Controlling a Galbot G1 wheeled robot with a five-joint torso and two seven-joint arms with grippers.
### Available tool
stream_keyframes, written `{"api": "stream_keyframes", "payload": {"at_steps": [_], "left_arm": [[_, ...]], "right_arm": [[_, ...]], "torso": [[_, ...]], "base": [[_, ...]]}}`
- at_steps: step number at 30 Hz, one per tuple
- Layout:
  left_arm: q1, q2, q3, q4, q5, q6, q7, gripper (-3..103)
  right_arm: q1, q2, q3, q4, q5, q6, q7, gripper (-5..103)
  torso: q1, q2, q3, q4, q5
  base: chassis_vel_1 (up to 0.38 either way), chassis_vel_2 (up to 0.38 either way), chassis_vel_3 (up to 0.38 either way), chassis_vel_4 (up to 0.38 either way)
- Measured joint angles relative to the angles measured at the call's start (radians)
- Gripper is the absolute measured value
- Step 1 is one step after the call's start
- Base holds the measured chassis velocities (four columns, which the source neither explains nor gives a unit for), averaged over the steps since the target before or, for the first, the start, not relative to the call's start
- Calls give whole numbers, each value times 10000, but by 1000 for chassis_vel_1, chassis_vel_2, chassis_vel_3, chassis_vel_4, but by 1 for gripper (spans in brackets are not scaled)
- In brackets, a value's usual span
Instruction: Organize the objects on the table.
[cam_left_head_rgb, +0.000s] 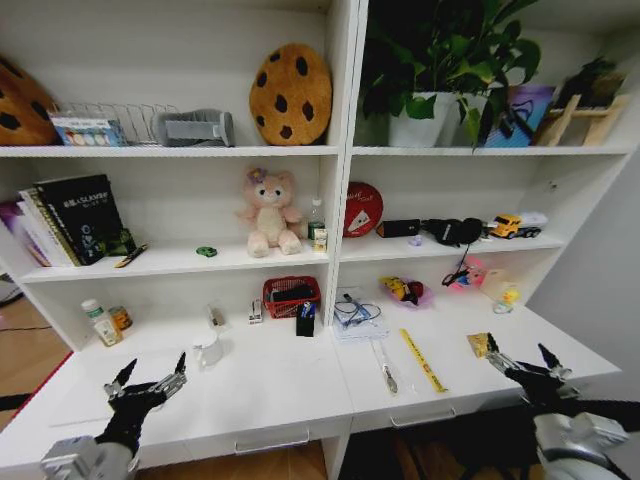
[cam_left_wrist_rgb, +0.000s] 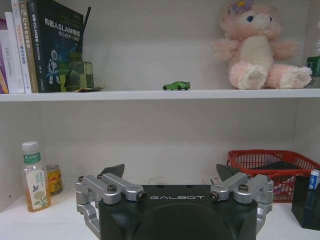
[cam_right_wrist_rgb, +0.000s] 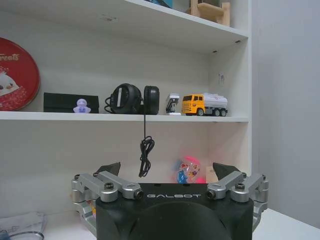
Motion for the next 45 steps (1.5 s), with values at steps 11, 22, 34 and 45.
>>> {"api": "stream_keyframes", "payload": {"at_steps": [11,22,34,45], "left_arm": [[0,0,0,0,0,0,-1,100],[1,-2,2,-1,-1,0,3,100],[0,1,-3,-1,0,0,1,100],[0,0,-1,-1,0,0,-4,100]], "right_arm": [[173,-170,-66,-313,-197,114,-174,100],[1305,-927,-743,-949,-425,-1077,-881,100],[4050,-1810,-2322,-1905,1880,-4061,-384,100],[6651,-2257,-5270,-3921,2909,-4886,497,100]], "torso": [[-1,1,-1,-1,1],[-4,3,-2,-1,-1],[2,-1,1,5,3],[0,0,0,0,1]], "base": [[-231,-209,209,217],[-200,-226,210,214],[10,35,-33,-31],[-3,-9,1,3]]}}
